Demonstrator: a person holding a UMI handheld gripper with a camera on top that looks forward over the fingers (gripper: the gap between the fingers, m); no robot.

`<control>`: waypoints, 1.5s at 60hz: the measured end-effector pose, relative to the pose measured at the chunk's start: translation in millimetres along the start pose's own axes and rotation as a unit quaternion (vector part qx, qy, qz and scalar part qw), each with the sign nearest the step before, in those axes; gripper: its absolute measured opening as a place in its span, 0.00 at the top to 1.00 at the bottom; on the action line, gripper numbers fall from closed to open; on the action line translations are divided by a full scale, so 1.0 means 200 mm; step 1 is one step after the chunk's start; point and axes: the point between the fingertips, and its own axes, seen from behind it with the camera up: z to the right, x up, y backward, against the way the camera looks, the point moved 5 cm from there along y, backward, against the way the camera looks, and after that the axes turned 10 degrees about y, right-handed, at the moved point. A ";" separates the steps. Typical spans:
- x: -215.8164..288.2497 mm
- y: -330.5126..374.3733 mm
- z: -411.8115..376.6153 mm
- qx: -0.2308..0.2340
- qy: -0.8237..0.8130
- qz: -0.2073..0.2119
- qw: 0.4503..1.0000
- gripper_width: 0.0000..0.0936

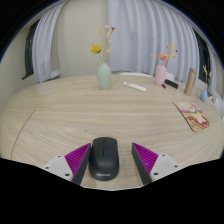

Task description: Arrange mouse

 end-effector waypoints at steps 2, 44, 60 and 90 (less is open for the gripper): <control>0.01 0.00 0.00 0.001 0.000 0.001 1.000 0.13; 0.81 0.20 0.94 -0.058 -0.032 0.100 0.993 0.58; 0.51 -0.18 1.99 -0.136 -0.031 0.047 0.989 0.58; -0.01 -0.44 2.21 -0.116 -0.062 -0.019 0.991 0.26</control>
